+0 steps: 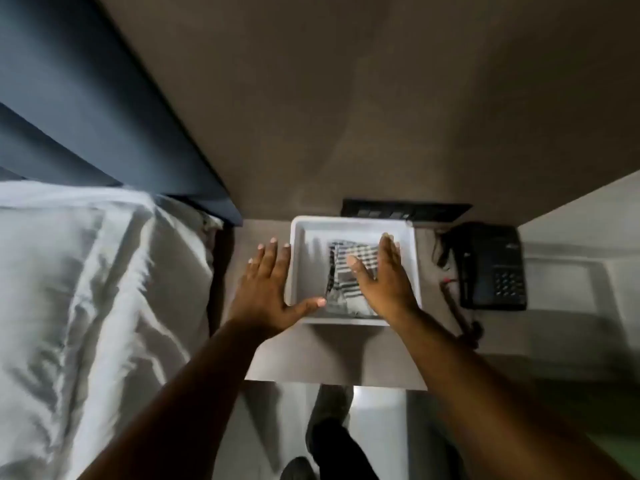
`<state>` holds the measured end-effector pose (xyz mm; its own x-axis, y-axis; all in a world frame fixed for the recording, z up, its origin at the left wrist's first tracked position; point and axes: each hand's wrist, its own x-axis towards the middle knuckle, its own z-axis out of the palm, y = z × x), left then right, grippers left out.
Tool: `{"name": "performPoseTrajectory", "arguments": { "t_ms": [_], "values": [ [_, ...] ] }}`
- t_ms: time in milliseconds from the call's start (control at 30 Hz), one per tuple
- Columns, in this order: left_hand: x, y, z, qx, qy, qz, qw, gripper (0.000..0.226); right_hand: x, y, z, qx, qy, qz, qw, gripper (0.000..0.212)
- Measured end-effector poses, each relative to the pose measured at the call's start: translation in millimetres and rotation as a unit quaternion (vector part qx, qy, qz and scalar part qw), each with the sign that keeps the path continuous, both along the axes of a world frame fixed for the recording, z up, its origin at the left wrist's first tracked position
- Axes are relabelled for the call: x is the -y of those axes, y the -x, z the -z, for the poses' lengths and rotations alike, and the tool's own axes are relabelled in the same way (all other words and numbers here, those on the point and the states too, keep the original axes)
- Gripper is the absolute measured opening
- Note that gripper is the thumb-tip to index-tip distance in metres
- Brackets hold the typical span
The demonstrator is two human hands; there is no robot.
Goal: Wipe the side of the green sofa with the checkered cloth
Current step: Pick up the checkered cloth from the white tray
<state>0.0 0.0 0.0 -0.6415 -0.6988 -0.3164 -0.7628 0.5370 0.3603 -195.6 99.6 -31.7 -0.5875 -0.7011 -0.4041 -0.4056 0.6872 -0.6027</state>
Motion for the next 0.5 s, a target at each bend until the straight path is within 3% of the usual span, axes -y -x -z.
{"name": "performPoseTrajectory", "arguments": {
  "t_ms": [233,500],
  "values": [
    [-11.0,15.7,136.3,0.06,0.056,0.116,0.99,0.124,26.6,-21.2,135.1,-0.066,-0.072,-0.025,0.995,0.095],
    [-16.7,12.6,161.4,0.07,0.087,0.144,0.983,0.124,25.7,-26.5,157.6,-0.139,-0.125,-0.08,0.979,0.099]
  ]
}}
